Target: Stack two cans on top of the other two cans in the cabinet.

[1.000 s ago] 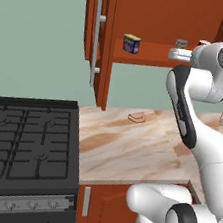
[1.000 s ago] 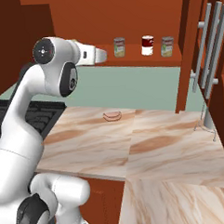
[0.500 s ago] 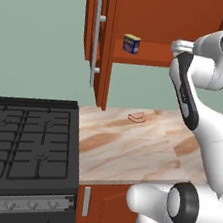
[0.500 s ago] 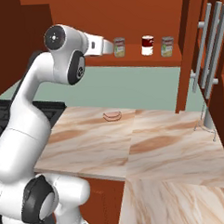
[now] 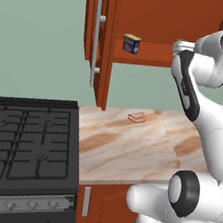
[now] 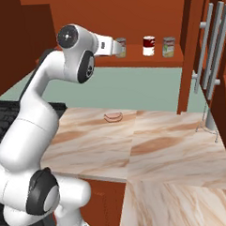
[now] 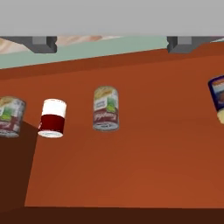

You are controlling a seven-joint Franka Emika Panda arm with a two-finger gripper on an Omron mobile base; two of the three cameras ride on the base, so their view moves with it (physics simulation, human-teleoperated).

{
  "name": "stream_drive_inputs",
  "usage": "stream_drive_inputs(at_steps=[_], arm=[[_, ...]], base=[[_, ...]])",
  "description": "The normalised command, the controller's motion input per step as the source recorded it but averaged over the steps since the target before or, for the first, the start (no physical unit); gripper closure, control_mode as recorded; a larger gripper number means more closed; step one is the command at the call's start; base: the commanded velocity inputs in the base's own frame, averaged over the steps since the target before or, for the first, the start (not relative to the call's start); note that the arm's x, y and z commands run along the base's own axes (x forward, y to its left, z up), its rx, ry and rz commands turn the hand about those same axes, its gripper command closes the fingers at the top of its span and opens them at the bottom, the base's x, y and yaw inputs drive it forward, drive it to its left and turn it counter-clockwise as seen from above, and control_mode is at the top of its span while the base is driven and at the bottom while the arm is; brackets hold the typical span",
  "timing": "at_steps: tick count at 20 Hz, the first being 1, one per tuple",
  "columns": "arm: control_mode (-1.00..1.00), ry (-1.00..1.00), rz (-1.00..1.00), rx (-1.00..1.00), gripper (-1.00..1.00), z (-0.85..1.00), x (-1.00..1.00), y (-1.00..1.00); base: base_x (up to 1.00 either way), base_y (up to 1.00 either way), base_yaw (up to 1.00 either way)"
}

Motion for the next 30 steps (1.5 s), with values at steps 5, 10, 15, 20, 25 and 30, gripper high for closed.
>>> stream_drive_inputs(at_steps=[5, 10, 15, 20, 25, 30], arm=[[-1.00, 0.06, 0.00, 0.03, -1.00, -0.07, 0.37, -0.09], [-1.00, 0.11, 0.00, 0.03, -1.00, -0.02, 0.35, -0.02], [-1.00, 0.04, 0.00, 0.01, -1.00, -0.07, 0.34, -0.08], [-1.00, 0.00, 0.00, 0.00, -1.00, -0.12, 0.29, -0.09], [-1.00, 0.00, 0.00, 0.00, -1.00, -0.14, 0.33, -0.07], [-1.00, 0.00, 0.00, 0.00, -1.00, -0.09, 0.40, -0.07]], base=[[0.00, 0.00, 0.00], [0.00, 0.00, 0.00], [0.00, 0.00, 0.00], [0.00, 0.00, 0.00], [0.00, 0.00, 0.00], [0.00, 0.00, 0.00]])
